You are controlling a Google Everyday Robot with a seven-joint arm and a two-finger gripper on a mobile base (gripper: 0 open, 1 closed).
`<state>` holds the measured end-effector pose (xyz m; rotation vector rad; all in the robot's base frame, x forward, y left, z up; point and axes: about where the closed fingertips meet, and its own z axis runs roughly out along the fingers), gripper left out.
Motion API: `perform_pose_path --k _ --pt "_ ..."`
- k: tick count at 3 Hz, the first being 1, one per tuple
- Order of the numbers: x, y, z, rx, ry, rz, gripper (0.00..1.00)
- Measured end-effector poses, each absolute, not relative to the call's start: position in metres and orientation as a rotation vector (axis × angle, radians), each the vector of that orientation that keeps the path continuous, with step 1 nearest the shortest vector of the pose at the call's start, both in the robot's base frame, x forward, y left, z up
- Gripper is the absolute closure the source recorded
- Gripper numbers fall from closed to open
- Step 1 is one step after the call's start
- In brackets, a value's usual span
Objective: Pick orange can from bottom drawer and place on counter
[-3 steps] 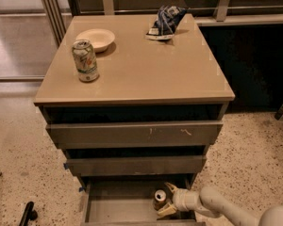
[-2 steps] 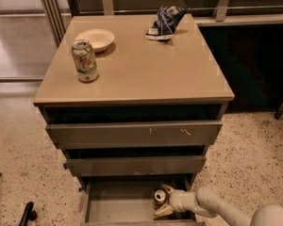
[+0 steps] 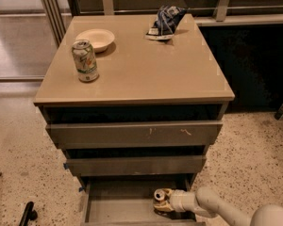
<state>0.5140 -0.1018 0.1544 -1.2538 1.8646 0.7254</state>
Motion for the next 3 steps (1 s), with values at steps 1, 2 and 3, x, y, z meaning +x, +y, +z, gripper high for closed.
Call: perform_pose_path --k 1,2,3 --pt "0.514 -0.102 0.154 -1.254 1.865 0.726 0.84" --pt "0.507 -0.102 0.173 -1.246 1.852 0.771 1.0" --pt "0.493 -0.107 0.205 -1.24 1.828 0.814 1.0"
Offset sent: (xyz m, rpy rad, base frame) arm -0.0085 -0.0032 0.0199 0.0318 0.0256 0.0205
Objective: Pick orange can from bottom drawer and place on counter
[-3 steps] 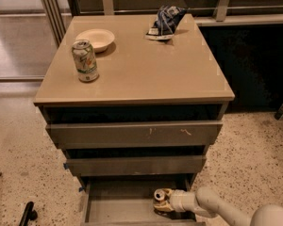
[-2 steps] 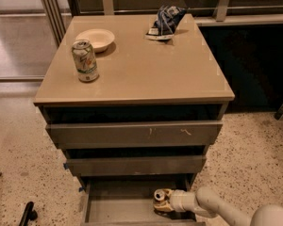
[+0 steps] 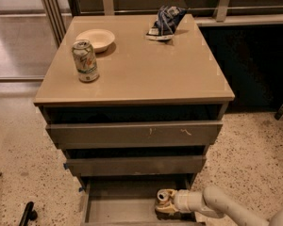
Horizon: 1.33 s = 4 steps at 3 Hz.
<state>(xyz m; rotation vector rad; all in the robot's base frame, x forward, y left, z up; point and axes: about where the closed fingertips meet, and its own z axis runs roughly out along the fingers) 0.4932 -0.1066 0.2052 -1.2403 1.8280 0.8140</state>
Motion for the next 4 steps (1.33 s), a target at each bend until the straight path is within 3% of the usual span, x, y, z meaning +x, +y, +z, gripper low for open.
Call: perform_pose_path --k 2,4 --pt "0.479 -0.117 0.35 -1.228 1.78 0.761 1.0" --pt "0.478 -0.118 0.38 -1.291 1.76 0.731 1.0"
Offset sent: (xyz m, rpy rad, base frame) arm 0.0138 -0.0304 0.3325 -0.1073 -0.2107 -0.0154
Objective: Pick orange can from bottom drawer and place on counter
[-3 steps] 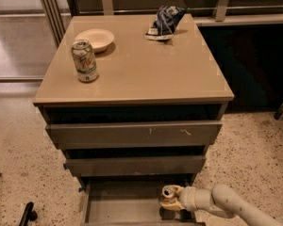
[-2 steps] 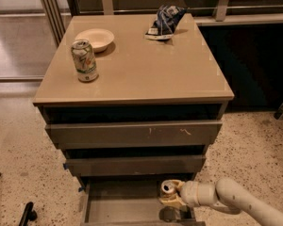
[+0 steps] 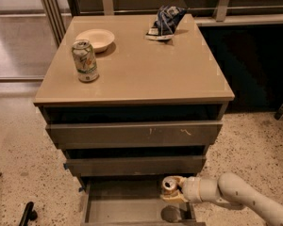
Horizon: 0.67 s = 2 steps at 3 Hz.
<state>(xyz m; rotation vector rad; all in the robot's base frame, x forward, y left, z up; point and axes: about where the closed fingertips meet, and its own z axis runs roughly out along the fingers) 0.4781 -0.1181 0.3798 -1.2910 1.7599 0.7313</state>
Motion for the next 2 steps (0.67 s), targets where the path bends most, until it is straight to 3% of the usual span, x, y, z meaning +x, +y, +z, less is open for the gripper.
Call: perform_pose_path --k 1,2 --pt "0.473 -0.122 0.417 -1.284 1.738 0.733 1.0" --pt "0.448 -0.127 0.546 -1.29 1.654 0.688 1.0"
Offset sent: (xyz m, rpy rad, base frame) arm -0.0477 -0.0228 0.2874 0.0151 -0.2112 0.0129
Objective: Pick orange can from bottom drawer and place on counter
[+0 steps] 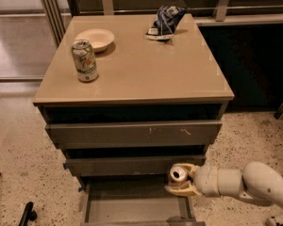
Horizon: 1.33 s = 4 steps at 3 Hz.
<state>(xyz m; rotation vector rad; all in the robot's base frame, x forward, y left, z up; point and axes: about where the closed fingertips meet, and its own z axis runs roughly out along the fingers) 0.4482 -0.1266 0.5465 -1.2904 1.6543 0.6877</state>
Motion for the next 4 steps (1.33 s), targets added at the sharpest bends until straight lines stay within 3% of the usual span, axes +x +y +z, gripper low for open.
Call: perform_pose_path --k 1,2,4 --pt "0.433 -0.131 0.671 -1.351 1.605 0.605 1.0" --pt "0.433 -0.131 0.671 -1.35 1.605 0.606 1.0" --pt "0.442 -0.124 0.782 -1.366 1.676 0.676 1.0"
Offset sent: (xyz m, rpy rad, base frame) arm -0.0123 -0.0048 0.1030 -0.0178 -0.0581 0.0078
